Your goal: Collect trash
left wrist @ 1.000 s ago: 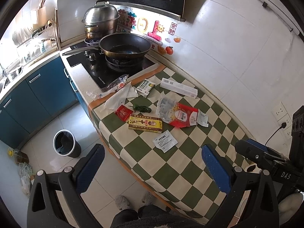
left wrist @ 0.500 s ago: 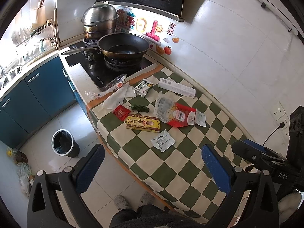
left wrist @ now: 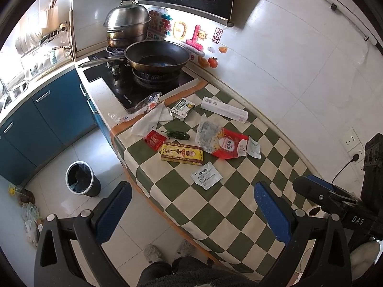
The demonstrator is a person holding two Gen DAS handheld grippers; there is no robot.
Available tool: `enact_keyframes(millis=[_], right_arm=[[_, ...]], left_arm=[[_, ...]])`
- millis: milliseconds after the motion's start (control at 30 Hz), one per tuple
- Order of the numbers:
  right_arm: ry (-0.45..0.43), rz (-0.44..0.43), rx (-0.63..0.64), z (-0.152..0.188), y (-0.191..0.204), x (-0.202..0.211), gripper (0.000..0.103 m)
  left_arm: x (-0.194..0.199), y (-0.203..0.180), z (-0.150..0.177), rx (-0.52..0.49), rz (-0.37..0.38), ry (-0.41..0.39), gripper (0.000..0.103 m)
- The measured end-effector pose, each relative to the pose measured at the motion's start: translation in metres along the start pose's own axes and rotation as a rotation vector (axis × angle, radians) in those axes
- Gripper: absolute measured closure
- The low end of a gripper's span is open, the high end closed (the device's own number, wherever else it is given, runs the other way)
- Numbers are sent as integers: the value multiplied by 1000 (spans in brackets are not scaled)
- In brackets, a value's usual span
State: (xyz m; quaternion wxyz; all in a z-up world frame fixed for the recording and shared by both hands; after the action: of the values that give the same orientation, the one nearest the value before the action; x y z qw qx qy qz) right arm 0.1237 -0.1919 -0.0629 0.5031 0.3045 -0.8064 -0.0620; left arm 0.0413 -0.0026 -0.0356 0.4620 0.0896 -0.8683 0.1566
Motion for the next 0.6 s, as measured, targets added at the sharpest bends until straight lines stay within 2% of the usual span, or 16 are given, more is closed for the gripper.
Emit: enact_keyframes(millis=[600], right_arm=[[1, -2, -6, 1, 6, 0, 0]], left_arm=[[-1, 2, -1, -1, 2, -2, 0]])
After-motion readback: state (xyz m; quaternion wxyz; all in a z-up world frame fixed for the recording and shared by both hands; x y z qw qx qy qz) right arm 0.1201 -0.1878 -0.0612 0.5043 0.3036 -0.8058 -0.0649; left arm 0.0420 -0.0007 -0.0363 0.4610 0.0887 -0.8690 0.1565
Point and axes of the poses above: each gripper's, at about its wrist camera, not at the fingertips, and x roughly against the way its jaws point, y to its left, z to its underside, the point moved 6 cm from there along -x, roughly the way its jaws point, and after that the axes turned 3 degrees about -z, right-handed, at the moved point
